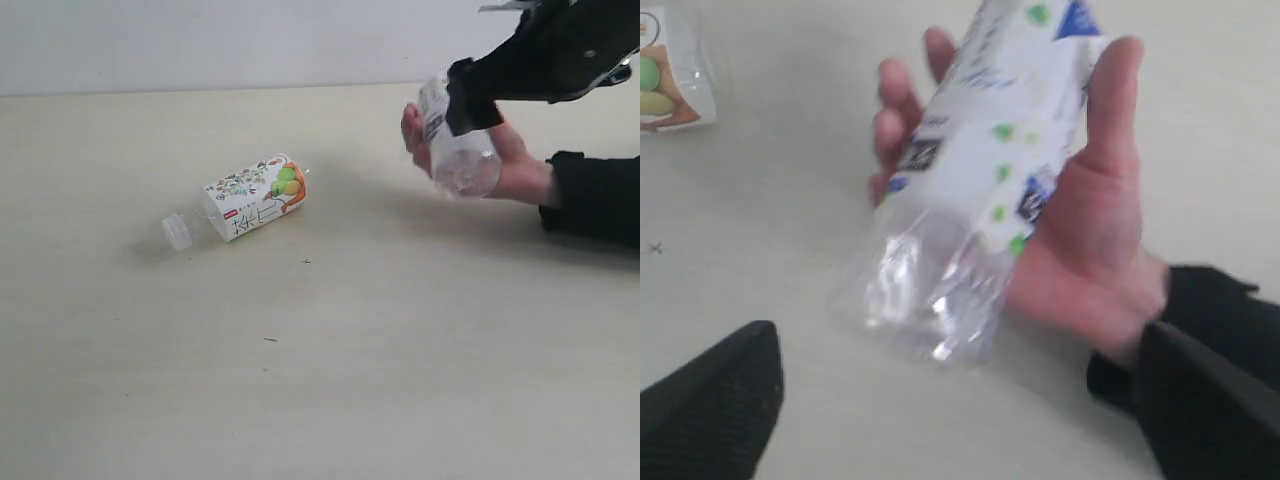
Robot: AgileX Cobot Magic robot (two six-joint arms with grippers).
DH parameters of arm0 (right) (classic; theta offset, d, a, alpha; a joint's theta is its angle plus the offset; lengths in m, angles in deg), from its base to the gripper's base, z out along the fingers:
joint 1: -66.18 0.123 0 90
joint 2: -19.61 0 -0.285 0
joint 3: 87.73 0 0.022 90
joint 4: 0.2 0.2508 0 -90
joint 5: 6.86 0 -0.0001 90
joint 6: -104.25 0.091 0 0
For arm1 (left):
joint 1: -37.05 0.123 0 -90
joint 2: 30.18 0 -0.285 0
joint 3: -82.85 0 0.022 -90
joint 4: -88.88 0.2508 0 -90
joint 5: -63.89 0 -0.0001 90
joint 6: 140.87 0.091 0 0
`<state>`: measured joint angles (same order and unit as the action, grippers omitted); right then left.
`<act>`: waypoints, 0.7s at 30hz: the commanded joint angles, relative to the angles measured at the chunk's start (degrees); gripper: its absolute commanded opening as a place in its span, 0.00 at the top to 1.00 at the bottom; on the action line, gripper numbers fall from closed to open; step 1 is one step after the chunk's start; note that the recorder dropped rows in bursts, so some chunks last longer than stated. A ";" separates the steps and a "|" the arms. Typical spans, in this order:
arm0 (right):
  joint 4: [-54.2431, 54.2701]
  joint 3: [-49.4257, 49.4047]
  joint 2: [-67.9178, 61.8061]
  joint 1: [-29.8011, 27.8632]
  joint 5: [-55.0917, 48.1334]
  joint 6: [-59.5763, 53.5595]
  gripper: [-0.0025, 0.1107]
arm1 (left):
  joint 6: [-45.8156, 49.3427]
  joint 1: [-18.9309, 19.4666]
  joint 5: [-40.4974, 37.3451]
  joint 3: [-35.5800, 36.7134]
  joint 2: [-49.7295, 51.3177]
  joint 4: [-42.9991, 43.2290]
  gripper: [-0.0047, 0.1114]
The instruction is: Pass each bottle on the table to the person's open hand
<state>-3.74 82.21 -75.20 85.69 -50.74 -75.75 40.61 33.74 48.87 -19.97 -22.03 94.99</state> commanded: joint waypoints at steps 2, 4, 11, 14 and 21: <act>-1.29 -4.99 16.70 -0.16 -6.44 -3.48 0.69 | -0.10 0.04 0.29 0.04 -0.37 -0.32 0.95; -1.70 -8.61 25.19 -0.16 -7.53 -3.96 0.96 | -0.10 0.04 0.29 0.04 -0.37 -0.32 0.95; -15.69 -21.71 56.48 -0.16 -6.96 3.77 0.97 | -0.10 0.04 0.29 0.04 -0.37 -0.32 0.95; -20.81 -25.78 67.89 -0.16 -9.34 4.49 0.98 | -0.10 0.04 0.29 0.04 -0.37 -0.32 0.95; -36.94 -36.79 86.90 -0.16 -16.54 8.54 0.98 | -0.10 0.04 0.29 0.04 -0.37 -0.32 0.95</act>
<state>-34.68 49.64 6.61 85.69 -65.88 -69.89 40.61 33.74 48.87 -19.97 -22.03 94.99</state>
